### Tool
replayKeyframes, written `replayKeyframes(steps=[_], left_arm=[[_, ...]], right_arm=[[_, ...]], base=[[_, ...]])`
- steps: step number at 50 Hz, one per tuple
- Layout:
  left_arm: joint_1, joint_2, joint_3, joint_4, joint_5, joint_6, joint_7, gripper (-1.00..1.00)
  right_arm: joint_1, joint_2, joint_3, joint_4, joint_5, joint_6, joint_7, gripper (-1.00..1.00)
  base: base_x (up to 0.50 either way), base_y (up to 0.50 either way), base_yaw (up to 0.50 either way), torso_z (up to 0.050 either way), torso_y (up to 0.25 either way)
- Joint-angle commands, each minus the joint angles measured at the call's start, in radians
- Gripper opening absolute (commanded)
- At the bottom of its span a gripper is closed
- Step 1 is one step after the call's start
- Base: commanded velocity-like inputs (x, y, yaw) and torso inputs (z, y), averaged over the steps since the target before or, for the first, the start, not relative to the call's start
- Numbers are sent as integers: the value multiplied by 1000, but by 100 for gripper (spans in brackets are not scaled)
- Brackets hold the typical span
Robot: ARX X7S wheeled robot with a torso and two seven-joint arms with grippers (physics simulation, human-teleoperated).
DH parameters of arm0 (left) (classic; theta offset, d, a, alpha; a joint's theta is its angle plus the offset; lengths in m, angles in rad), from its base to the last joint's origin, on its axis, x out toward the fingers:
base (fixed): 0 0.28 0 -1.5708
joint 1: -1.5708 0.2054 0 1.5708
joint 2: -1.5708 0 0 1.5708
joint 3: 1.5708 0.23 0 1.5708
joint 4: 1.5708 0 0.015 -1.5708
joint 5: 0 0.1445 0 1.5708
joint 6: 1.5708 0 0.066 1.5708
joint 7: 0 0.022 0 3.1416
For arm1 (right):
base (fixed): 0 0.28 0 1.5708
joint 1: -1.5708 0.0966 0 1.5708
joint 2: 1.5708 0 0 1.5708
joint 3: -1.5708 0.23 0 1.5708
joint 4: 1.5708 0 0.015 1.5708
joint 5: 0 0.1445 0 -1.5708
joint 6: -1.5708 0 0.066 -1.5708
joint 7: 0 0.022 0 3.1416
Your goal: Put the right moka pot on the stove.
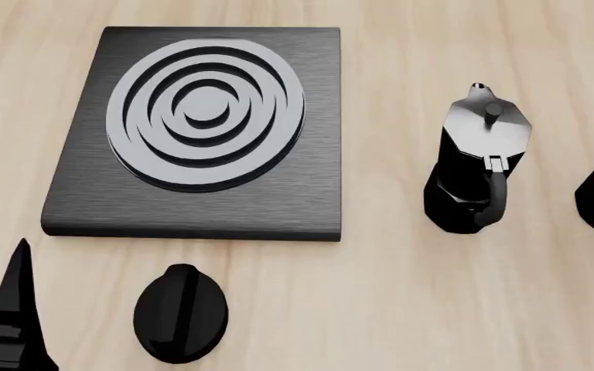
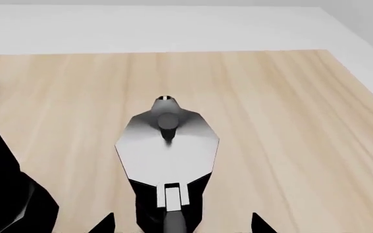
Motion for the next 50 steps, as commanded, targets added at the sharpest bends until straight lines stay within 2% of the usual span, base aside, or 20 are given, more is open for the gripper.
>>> replayKeyframes(steps=[1, 48, 49, 50], left_arm=[[2, -5, 6, -1, 3, 9, -4, 100], [-8, -20, 19, -6, -11, 32, -26, 100], [-4, -19, 23, -7, -2, 36, -23, 100], [-5, -20, 24, -6, 0, 36, -24, 100]], right_arm=[[18, -21, -29, 47, -23, -22, -15, 100], [55, -62, -91, 166, -82, -82, -52, 100], [53, -63, -88, 164, -81, -83, -50, -100], [52, -61, -85, 149, -75, -74, -45, -100]], base=[[0, 0, 0, 0, 0], [0, 0, 0, 0, 0], [0, 0, 0, 0, 0], [0, 0, 0, 0, 0]])
